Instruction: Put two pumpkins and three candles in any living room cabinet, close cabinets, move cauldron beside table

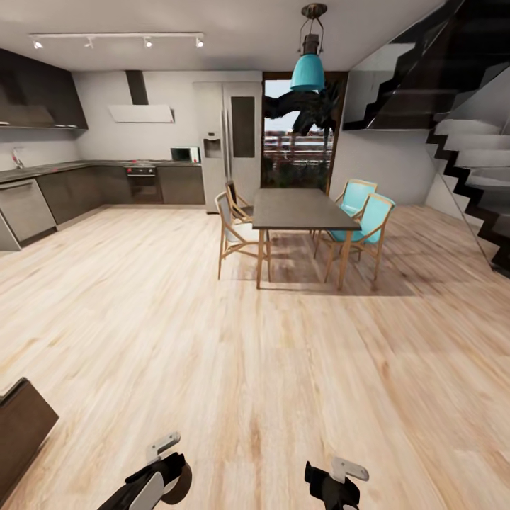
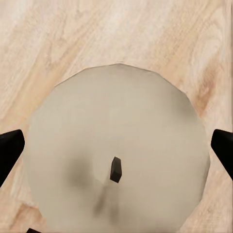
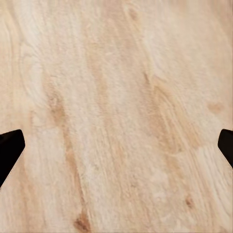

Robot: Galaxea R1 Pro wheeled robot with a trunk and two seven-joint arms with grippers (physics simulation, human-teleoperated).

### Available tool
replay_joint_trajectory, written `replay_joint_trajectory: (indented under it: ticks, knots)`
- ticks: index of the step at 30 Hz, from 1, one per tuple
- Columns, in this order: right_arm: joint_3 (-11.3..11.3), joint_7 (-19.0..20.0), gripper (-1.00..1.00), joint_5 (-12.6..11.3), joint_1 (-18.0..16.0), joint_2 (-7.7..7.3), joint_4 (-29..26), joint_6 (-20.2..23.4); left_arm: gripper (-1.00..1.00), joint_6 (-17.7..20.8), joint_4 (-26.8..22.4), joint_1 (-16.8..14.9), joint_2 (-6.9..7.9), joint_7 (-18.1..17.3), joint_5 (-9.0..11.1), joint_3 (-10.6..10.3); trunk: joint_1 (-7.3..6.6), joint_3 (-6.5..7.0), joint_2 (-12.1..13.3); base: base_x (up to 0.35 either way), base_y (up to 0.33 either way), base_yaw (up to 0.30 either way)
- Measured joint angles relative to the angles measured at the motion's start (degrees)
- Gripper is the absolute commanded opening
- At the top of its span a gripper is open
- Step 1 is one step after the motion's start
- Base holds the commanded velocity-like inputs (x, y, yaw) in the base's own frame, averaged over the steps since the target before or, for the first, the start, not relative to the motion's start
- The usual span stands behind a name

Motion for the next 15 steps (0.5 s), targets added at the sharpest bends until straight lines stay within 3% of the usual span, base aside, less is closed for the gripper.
replay_joint_trajectory:
  ticks: [9, 15]
  knots:
    - [0.0, 0.03, 1.0, 0.0, 0.0, 0.0, 0.04, 0.0, -1.0, 0.0, 0.0, -0.01, -0.02, 0.0, -0.01, 0.01, 0.0, 0.0, 0.0, 0.331, -0.103, 0.013]
    - [0.02, 0.02, 1.0, 0.0, -0.01, 0.01, 0.05, 0.0, -1.0, 0.0, -0.02, 0.01, -0.01, 0.02, 0.01, 0.0, 0.0, 0.0, 0.0, 0.331, -0.103, 0.183]
